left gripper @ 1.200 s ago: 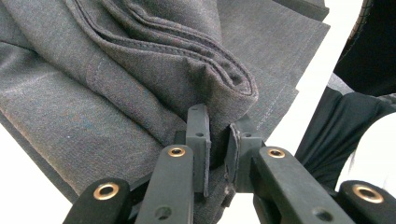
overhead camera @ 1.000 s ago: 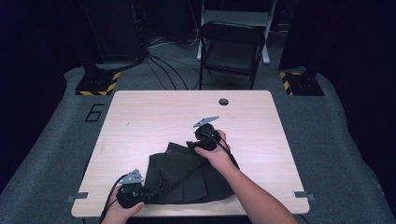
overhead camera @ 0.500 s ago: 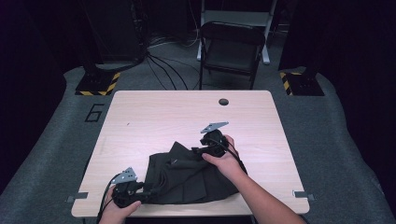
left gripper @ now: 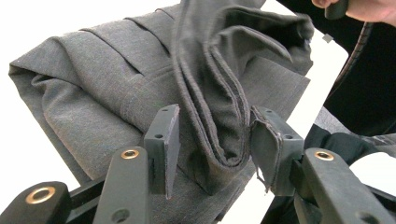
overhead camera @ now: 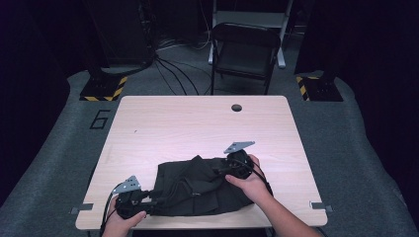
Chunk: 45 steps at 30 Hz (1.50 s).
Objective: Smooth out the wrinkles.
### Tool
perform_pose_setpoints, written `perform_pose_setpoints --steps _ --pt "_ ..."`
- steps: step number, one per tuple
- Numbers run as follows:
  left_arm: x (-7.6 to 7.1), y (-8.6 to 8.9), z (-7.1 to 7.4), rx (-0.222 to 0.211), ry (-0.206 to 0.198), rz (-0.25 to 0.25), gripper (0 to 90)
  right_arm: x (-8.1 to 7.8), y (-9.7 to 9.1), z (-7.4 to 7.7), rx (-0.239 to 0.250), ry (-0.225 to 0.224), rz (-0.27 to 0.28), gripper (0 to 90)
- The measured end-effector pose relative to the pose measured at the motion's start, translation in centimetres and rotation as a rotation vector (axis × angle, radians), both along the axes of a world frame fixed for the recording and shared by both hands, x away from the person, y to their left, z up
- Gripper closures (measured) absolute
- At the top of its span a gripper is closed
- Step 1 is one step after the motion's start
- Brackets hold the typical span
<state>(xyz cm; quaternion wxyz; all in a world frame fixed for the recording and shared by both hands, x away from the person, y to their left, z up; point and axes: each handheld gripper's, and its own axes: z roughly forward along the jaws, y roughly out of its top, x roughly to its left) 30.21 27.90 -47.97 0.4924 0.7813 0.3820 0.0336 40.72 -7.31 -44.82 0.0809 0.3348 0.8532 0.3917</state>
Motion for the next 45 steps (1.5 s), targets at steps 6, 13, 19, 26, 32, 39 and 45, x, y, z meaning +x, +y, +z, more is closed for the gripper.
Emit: perform_pose_setpoints --steps 6,13,19,26,32,39,45 --pt "0.0 0.0 0.2 -0.006 0.006 -0.014 53.3 -1.2 -1.0 -0.8 -0.014 0.002 0.004 45.6" --pt "-0.4 -0.2 0.8 0.003 -0.015 -0.029 52.4 -2.3 -2.0 -1.7 -0.031 0.015 0.007 44.4" --pt "-0.3 -0.2 1.0 0.01 -0.02 -0.026 50.3 -2.8 -2.7 -1.6 -0.033 0.011 -0.008 43.7" --pt "0.1 -0.4 1.3 0.007 -0.042 -0.001 46.5 -3.1 -2.2 -0.1 0.02 -0.013 -0.003 43.2" --pt "0.4 -0.6 1.1 0.016 -0.046 -0.014 43.1 -4.4 0.1 0.1 0.029 -0.017 0.085 41.7" --pt "0.7 -1.3 -1.0 0.125 0.02 -0.048 41.2 -5.6 0.9 -2.0 -0.042 0.004 0.127 39.9" --pt "1.0 -1.3 -1.6 0.129 0.038 -0.045 40.8 -5.7 0.2 -3.4 -0.039 0.025 0.101 38.7"
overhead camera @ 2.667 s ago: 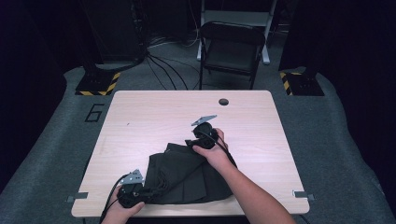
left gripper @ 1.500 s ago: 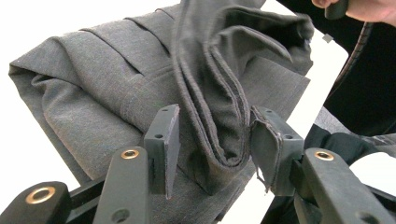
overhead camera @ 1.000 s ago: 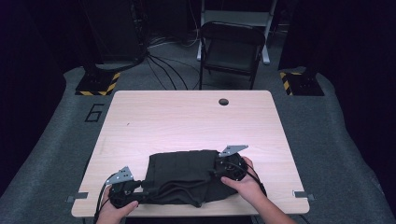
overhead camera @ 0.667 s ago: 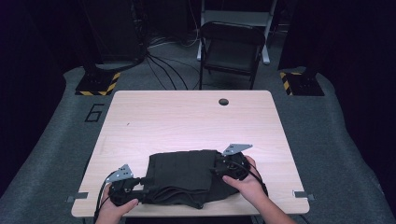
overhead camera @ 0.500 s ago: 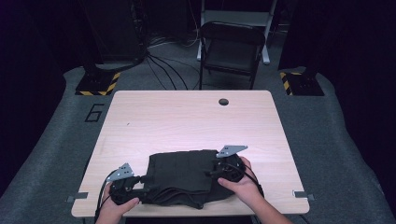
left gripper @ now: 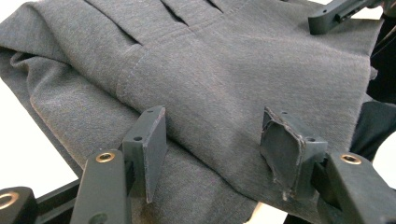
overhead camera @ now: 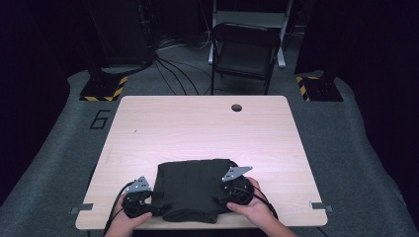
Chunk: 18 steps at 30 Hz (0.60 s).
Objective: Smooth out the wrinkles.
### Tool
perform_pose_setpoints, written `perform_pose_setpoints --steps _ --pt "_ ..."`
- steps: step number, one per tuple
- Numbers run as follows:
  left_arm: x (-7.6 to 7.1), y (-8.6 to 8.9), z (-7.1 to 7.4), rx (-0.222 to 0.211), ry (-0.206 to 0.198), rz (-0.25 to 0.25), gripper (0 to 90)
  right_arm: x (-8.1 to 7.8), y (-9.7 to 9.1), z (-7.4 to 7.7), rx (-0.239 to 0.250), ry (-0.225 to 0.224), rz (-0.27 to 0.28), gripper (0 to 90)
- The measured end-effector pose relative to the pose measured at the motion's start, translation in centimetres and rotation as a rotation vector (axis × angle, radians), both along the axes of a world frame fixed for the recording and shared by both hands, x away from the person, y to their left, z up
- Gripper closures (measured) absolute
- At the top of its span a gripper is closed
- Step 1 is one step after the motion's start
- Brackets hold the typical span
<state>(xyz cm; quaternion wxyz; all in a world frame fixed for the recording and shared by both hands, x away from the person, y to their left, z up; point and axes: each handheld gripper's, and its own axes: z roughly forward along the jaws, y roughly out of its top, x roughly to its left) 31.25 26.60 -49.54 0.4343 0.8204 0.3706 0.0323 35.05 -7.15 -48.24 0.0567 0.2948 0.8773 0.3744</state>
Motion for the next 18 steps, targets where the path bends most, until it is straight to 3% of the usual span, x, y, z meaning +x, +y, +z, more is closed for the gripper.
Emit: perform_pose_setpoints --steps 7,13,18 --pt "0.2 -0.1 -0.7 0.024 0.023 0.006 41.2 -0.2 -0.5 -1.6 -0.009 0.009 -0.003 37.4" --pt "0.3 -0.3 -1.1 0.046 0.008 0.002 43.2 -0.3 -0.8 -2.3 0.011 0.012 -0.01 36.9" --pt "0.6 -0.3 -1.3 0.06 0.004 0.008 44.8 -0.2 -0.7 -2.6 0.011 -0.014 -0.02 36.9"
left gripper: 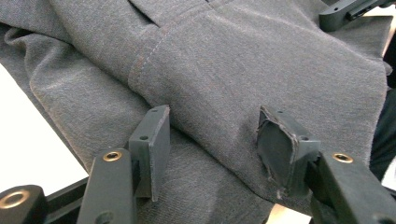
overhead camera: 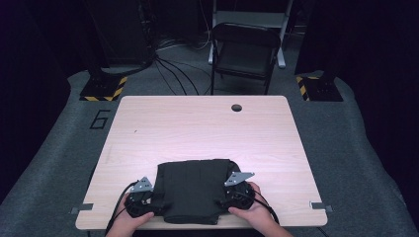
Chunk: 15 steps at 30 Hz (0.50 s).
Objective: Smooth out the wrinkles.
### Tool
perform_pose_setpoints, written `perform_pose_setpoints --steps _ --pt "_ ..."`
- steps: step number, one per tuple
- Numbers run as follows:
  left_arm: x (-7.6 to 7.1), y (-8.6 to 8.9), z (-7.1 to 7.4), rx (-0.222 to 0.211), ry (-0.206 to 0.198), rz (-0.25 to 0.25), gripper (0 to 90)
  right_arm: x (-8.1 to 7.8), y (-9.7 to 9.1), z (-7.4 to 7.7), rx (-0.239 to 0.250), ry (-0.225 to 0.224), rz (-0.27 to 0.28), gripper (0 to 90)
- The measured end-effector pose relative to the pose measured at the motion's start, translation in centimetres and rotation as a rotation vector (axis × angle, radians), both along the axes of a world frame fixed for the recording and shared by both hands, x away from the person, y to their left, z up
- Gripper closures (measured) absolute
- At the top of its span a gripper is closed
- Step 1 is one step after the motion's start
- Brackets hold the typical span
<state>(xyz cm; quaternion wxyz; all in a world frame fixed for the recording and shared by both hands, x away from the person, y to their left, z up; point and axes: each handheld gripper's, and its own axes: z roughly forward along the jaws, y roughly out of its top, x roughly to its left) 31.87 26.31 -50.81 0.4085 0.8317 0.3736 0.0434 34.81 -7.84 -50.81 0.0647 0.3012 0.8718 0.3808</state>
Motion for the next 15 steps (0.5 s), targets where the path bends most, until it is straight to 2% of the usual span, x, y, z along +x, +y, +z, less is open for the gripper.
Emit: perform_pose_setpoints --steps 1,4,6,7,8,11,15 --pt "0.0 0.0 0.0 0.0 0.0 0.0 44.8 0.1 0.0 -0.1 0.007 -0.014 -0.007 36.8" --pt "0.2 0.1 -0.1 -0.014 0.007 0.021 44.8 0.4 -0.1 0.0 0.004 0.015 -0.01 36.6" --pt "0.4 0.1 -0.1 -0.016 0.012 0.02 44.8 0.5 -0.1 0.0 0.008 0.018 -0.015 36.7" --pt "0.6 0.2 0.0 -0.019 0.03 0.023 44.9 0.5 -0.1 0.1 0.007 0.038 -0.018 36.7" --pt "0.6 0.2 0.0 -0.019 0.03 0.023 44.9 0.7 -0.1 0.0 0.006 0.024 -0.015 36.7" --pt "0.9 0.0 0.1 -0.011 0.027 0.041 45.0 0.9 0.1 0.2 0.0 0.036 -0.025 36.6" --pt "1.2 -0.1 0.3 0.005 0.034 0.035 44.9 1.2 0.2 0.3 -0.01 0.039 -0.019 36.6"
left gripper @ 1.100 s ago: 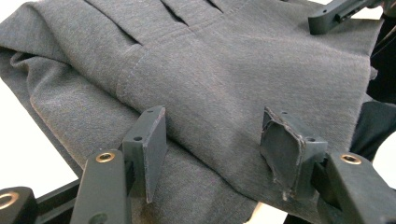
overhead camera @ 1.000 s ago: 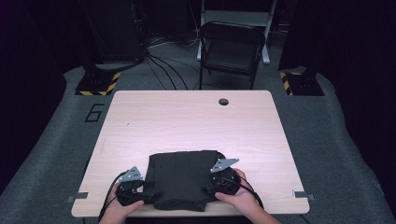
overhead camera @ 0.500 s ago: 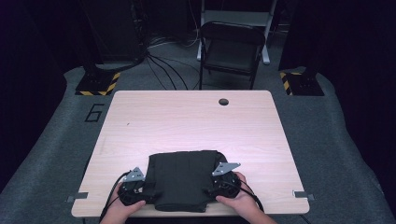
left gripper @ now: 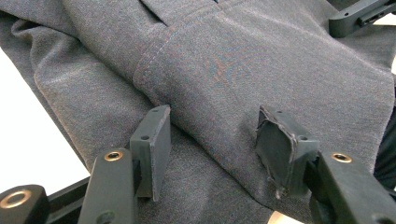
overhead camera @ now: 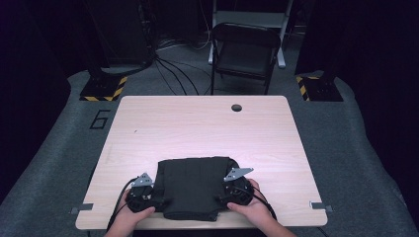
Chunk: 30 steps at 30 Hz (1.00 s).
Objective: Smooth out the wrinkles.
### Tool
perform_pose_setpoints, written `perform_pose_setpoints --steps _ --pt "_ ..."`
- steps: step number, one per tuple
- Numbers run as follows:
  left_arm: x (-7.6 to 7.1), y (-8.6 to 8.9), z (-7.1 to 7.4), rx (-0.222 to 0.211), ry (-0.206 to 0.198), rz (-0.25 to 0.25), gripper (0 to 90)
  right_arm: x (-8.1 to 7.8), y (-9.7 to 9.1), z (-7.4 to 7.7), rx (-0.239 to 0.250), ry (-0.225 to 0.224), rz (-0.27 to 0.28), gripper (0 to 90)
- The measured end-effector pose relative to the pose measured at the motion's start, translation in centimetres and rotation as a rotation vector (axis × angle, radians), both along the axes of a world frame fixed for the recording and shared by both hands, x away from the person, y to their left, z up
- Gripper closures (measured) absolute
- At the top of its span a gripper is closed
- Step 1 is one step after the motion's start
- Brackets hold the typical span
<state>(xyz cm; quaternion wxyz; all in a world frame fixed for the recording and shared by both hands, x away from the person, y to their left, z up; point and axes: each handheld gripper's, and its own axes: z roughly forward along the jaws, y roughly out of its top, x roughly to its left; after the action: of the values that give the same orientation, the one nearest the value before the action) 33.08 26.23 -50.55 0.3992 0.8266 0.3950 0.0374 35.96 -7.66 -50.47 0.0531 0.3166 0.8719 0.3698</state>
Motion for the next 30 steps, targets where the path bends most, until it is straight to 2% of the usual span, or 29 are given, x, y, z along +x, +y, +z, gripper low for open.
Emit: perform_pose_setpoints --steps 6,9,10,11,20,21,23,24,26,27,28,30 --pt "0.7 0.0 0.2 0.027 -0.01 -0.011 44.8 0.3 0.1 0.1 -0.008 -0.004 -0.004 36.5" --pt "1.1 0.0 0.2 0.021 -0.015 -0.001 44.8 0.7 0.2 0.2 -0.006 0.003 -0.014 36.5" --pt "1.4 0.0 0.1 0.022 -0.017 0.004 44.8 0.9 0.3 0.1 -0.002 -0.011 -0.018 36.5" --pt "1.5 -0.1 0.1 0.021 -0.017 0.01 44.8 1.0 0.3 0.2 -0.007 0.002 -0.018 36.3" --pt "3.1 0.0 0.2 0.032 -0.022 0.01 44.7 2.3 0.5 0.2 -0.008 -0.006 -0.04 35.2" --pt "3.2 -0.2 0.2 0.026 -0.026 0.027 44.7 2.4 0.5 0.2 -0.004 -0.009 -0.043 35.1" --pt "3.6 -0.2 0.2 0.03 -0.025 0.022 44.7 2.6 0.5 0.3 -0.012 0.009 -0.045 35.0" --pt "3.7 -0.2 0.3 0.031 -0.013 0.023 44.7 2.8 0.5 0.3 -0.012 -0.001 -0.046 34.9" --pt "4.0 -0.2 0.3 0.034 -0.017 0.026 44.7 3.0 0.5 0.4 -0.022 -0.003 -0.046 34.7" --pt "4.2 -0.2 0.3 0.034 -0.022 0.025 44.7 3.1 0.6 0.3 -0.011 0.002 -0.061 34.7" --pt "4.3 -0.2 0.3 0.034 -0.017 0.024 44.7 3.3 0.4 0.3 -0.02 -0.003 -0.046 34.7" --pt "4.6 -0.3 0.2 0.024 -0.018 0.037 44.8 3.5 0.4 0.3 -0.013 -0.001 -0.053 34.5"
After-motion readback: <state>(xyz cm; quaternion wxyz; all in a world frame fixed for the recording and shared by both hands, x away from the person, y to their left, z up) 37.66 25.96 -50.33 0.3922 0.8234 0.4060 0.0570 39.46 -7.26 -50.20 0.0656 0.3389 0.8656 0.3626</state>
